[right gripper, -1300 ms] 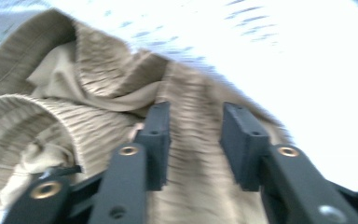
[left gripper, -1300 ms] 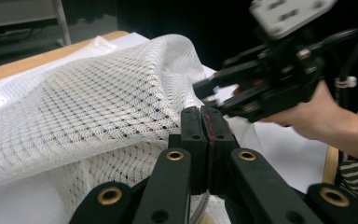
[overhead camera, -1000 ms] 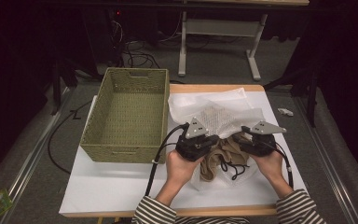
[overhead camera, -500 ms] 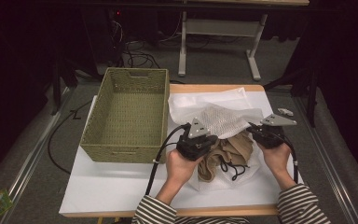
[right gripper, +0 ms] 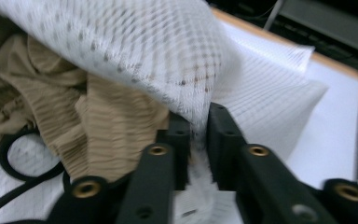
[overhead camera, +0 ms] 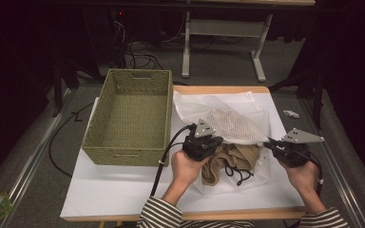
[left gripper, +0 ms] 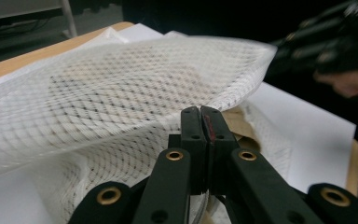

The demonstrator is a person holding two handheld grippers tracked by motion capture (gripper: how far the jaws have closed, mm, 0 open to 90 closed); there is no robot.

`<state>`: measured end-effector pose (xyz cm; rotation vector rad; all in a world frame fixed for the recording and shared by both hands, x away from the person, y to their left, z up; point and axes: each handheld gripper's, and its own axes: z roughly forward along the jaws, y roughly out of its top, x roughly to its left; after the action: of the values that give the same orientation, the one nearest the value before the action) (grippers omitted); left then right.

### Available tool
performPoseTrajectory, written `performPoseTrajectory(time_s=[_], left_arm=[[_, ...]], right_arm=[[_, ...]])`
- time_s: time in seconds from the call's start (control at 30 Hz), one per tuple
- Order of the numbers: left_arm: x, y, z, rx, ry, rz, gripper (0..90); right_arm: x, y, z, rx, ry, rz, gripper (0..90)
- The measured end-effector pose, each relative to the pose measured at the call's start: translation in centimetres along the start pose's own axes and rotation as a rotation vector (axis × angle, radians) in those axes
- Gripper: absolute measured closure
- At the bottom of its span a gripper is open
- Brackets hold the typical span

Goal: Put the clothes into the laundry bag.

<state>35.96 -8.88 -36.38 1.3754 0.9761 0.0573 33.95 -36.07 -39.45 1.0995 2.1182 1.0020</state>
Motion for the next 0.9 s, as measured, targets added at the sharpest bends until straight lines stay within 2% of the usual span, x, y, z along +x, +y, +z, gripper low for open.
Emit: performPoseTrajectory(time_s=[0.07,0.13,0.27,0.37,0.43,0.53,0.67,0.7,0.77,0.9], left_arm=[[-0.1,0.1,-0.2,-0.003,-0.001,0.0,88.7],[-0.1,0.1,-0.3,-0.005,0.007,0.004,88.7],[0.3,0.2,-0.3,-0.006,0.017,0.002,88.6],[0.4,0.1,0.1,-0.005,0.021,-0.007,88.7],[0.4,0.0,0.2,-0.004,0.023,0.001,88.7],[0.4,0.0,0.1,-0.001,0.021,0.008,88.7],[0.2,0.2,0.1,-0.001,0.012,-0.001,88.7],[0.1,0.1,0.1,0.001,0.009,0.003,88.7],[-0.2,0.1,0.1,0.006,-0.005,0.003,88.8],[-0.5,0.1,-0.1,0.002,-0.011,0.002,88.9]], right_arm=[[0.2,-0.5,0.4,0.01,0.023,0.025,71.4],[0.7,-0.7,0.3,-0.007,0.033,0.019,66.6],[2.6,-0.5,-0.7,-0.042,0.04,-0.056,64.0],[3.9,-0.3,-0.4,-0.019,0.099,-0.088,64.0],[4.3,-0.5,0.7,0.016,0.124,-0.102,63.2],[4.4,-1.4,2.9,0.107,0.139,-0.082,57.1],[4.7,-1.8,5.2,0.157,0.136,-0.086,56.7],[4.8,-1.6,5.8,0.17,0.134,-0.102,57.6],[5.0,-1.4,6.9,0.175,0.116,-0.112,65.7],[4.7,-0.7,8.6,0.175,0.063,-0.094,73.1]])
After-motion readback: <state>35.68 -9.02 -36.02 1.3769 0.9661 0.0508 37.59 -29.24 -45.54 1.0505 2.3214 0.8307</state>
